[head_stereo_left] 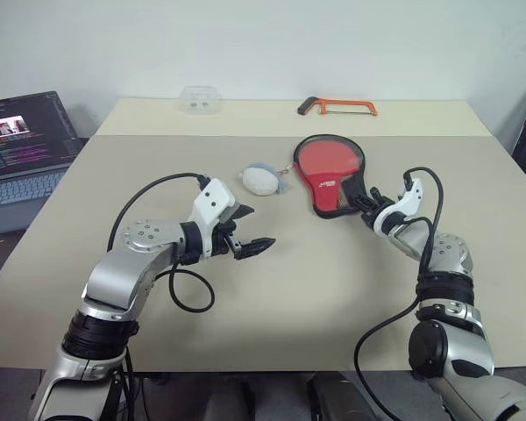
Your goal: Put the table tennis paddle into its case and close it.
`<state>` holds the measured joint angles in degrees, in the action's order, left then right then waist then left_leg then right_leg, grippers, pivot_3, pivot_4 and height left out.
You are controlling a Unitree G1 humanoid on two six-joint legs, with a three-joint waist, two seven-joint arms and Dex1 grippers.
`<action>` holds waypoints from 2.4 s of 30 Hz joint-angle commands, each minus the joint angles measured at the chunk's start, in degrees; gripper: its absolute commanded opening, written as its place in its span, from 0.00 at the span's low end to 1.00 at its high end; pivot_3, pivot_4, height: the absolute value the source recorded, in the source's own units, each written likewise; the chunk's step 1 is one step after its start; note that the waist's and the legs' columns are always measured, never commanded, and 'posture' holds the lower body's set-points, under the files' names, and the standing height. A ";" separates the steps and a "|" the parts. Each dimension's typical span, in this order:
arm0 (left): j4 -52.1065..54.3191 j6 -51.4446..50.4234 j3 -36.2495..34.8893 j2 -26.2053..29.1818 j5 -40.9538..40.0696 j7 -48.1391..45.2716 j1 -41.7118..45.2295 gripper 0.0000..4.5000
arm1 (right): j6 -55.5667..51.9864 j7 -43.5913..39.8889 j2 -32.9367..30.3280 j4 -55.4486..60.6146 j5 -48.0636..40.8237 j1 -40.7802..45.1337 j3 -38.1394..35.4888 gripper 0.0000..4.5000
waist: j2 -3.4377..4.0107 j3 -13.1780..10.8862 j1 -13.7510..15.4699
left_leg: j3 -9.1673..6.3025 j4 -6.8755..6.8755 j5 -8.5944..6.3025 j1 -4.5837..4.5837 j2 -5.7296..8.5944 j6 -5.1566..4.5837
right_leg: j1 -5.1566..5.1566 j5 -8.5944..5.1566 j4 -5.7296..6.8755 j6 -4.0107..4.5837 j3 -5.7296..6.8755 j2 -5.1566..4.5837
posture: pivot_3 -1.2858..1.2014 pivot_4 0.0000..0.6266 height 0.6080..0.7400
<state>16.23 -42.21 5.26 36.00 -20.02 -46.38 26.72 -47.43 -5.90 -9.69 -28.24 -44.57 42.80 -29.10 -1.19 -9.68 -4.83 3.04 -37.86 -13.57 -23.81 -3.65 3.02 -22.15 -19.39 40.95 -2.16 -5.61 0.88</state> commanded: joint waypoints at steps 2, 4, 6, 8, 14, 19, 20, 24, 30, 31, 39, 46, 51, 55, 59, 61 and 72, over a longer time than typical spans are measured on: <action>0.95 0.85 -0.12 0.35 0.20 0.18 1.47 1.00 | -8.06 1.05 -0.38 5.56 -1.45 -2.10 2.03 0.01 | 0.00 0.00 0.05 | -0.02 0.04 0.00 -0.04 -0.01 0.00 | -0.03 0.00 -0.02 0.00 -0.01 0.00 | 0.52 0.24 1.00; 0.55 1.08 0.09 0.47 0.22 -0.13 1.62 1.00 | -13.68 1.45 -0.54 10.62 -3.04 -4.50 2.99 0.01 | 0.00 0.00 0.12 | -0.06 0.11 -0.01 -0.08 -0.03 0.02 | -0.04 -0.01 -0.11 0.01 0.00 0.00 | 0.52 0.24 1.00; -0.06 1.49 0.45 0.63 0.43 -0.54 1.85 1.00 | -19.39 2.04 -0.49 16.32 -5.17 -7.46 3.70 0.01 | 0.00 0.00 0.19 | -0.07 0.18 -0.04 -0.13 -0.04 0.06 | -0.07 -0.03 -0.19 0.02 0.00 0.01 | 0.52 0.24 1.00; -0.67 1.80 0.78 0.65 0.56 -0.86 2.21 1.00 | -24.96 2.65 -0.45 22.38 -7.39 -11.00 4.45 0.01 | 0.00 0.00 0.20 | -0.07 0.25 -0.09 -0.15 -0.06 0.09 | -0.09 -0.07 -0.27 0.02 -0.01 0.01 | 0.52 0.24 1.00; -1.98 2.28 1.56 0.55 0.56 -1.72 3.23 1.00 | -36.76 4.94 0.67 35.63 -13.09 -19.69 3.78 0.01 | -0.05 0.03 0.19 | -0.05 0.76 -0.09 -0.10 -0.04 0.09 | -0.09 -0.07 -0.65 0.03 -0.01 0.01 | 0.52 0.24 1.00; -2.69 2.64 2.40 0.75 0.71 -3.03 3.25 1.00 | -44.97 4.67 0.66 47.85 -18.74 -31.20 4.53 0.01 | -0.21 0.15 0.86 | -0.20 1.01 -0.10 -0.22 -0.09 0.10 | -0.08 -0.08 -1.02 0.03 0.07 0.06 | 0.52 0.24 1.00; -2.73 2.65 2.53 0.76 0.72 -3.30 3.28 1.00 | -45.06 4.66 0.16 49.29 -19.97 -33.20 5.12 0.01 | -0.27 0.19 0.95 | -0.20 1.02 -0.11 -0.26 -0.09 0.12 | -0.08 -0.08 -1.06 0.03 0.07 0.06 | 0.52 0.24 1.00; -2.93 2.79 2.73 0.84 0.95 -4.15 3.36 1.00 | -45.07 4.26 -2.80 53.93 -25.07 -39.63 7.64 0.01 | -0.46 0.31 1.14 | -0.18 0.99 -0.13 -0.28 -0.05 0.13 | -0.06 -0.09 -1.16 0.02 0.03 0.04 | 0.52 0.24 1.00; -2.86 2.97 2.86 0.96 1.23 -4.96 3.17 1.00 | -44.90 5.34 -5.64 56.10 -30.05 -43.42 8.75 0.01 | -0.57 0.38 1.36 | -0.26 0.95 -0.13 -0.22 -0.03 0.13 | -0.02 -0.10 -1.05 0.02 0.06 0.07 | 0.52 0.24 1.00; -2.87 2.98 2.83 1.02 1.21 -5.08 3.15 1.00 | -44.78 5.42 -6.19 56.52 -31.33 -44.10 9.07 0.01 | -0.58 0.38 1.46 | -0.28 0.95 -0.13 -0.22 -0.02 0.12 | -0.02 -0.10 -1.05 0.02 0.07 0.07 | 0.52 0.24 1.00; -3.05 3.28 2.62 1.72 1.29 -6.02 3.07 1.00 | -40.50 7.23 -12.01 57.80 -40.19 -49.53 13.85 0.01 | -0.61 0.40 1.57 | -0.33 0.95 -0.13 -0.27 -0.02 0.12 | -0.02 -0.10 -1.10 0.02 0.08 0.07 | 0.52 0.24 1.00; -2.17 3.10 2.49 2.57 0.97 -6.35 2.43 1.00 | -33.08 10.84 -18.40 58.93 -48.12 -53.13 20.54 0.01 | -0.66 0.43 1.57 | -0.41 0.91 -0.13 -0.27 -0.01 0.11 | 0.01 -0.10 -1.07 0.02 0.12 0.07 | 0.52 0.24 1.00; -1.46 3.01 2.50 2.93 0.90 -6.34 1.84 1.00 | -26.89 14.07 -22.86 59.09 -53.14 -53.89 25.60 0.01 | -0.66 0.42 1.56 | -0.43 0.90 -0.13 -0.27 -0.01 0.11 | 0.01 -0.10 -1.06 0.02 0.13 0.07 | 0.52 0.24 1.00; -0.97 3.02 2.42 3.21 0.84 -6.39 1.40 1.00 | -23.14 15.03 -26.84 59.88 -56.53 -54.57 29.05 0.01 | -0.66 0.42 1.57 | -0.45 0.87 -0.12 -0.27 -0.01 0.11 | 0.02 -0.10 -1.04 0.02 0.13 0.07 | 0.52 0.24 1.00; -0.93 3.29 2.43 3.27 0.95 -6.34 1.17 1.00 | -20.62 15.11 -29.84 58.47 -55.03 -53.20 30.98 0.01 | -0.68 0.43 1.59 | -0.46 0.85 -0.12 -0.27 0.00 0.10 | 0.03 -0.10 -1.04 0.02 0.14 0.06 | 0.52 0.24 1.00; -0.95 3.43 2.50 3.19 1.01 -6.28 1.13 1.00 | -20.15 13.52 -31.06 57.93 -51.94 -51.71 31.15 0.01 | -0.68 0.43 1.58 | -0.48 0.84 -0.12 -0.26 0.00 0.10 | 0.04 -0.10 -1.03 0.02 0.15 0.06 | 0.52 0.24 1.00; -1.36 4.68 2.21 3.04 1.23 -5.74 0.90 1.00 | -21.49 -3.77 -42.30 59.60 -48.02 -47.11 27.82 0.65 | -0.70 0.42 2.03 | -0.59 0.77 -0.11 -0.25 0.02 0.09 | 0.13 -0.09 -1.00 0.03 0.24 0.04 | 0.52 0.24 1.00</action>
<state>13.16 -38.93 8.43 38.75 -18.79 -52.06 27.69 -68.37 -6.16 -50.42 29.49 -92.89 -4.84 0.92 -1.89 -9.26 -2.79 2.44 -37.10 -13.68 -24.05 -3.63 3.10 -22.01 -19.48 39.94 -2.13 -5.36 0.92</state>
